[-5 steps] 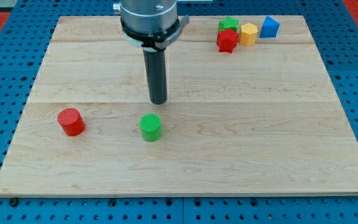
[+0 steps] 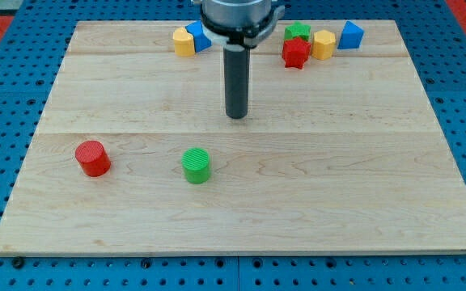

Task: Push the green circle towards the top left

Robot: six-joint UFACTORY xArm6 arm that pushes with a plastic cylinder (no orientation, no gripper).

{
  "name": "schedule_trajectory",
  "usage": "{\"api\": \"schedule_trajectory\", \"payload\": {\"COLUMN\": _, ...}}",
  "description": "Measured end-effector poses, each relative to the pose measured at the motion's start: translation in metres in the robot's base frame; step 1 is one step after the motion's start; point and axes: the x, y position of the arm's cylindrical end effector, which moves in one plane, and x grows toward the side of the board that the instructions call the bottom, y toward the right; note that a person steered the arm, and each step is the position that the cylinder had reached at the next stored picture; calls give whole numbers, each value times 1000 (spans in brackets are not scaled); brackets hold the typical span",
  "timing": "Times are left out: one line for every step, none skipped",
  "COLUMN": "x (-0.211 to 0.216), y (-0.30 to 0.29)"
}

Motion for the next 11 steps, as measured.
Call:
{"api": "schedule_trajectory", "payload": {"x": -34, "y": 24}}
{"api": "schedule_trajectory", "payload": {"x": -44, "y": 42}}
{"api": "schedule_trajectory", "payload": {"x": -31, "y": 38}}
{"api": "schedule_trajectory", "payload": {"x": -30, "y": 37}}
{"api": "schedule_trajectory", "payload": {"x": -31, "y": 36}}
{"api": "schedule_trajectory", "payload": {"x": -66, "y": -8}}
{"api": "schedule_trajectory", "payload": {"x": -89, "y": -40}}
{"api": "schedule_trajectory", "payload": {"x": -92, "y": -40}}
{"api": "schedule_trajectory", "payload": {"x": -12, "y": -29}}
{"api": "schedule_trajectory", "payload": {"x": 47, "y": 84}}
{"api": "schedule_trajectory", "payload": {"x": 139, "y": 59}}
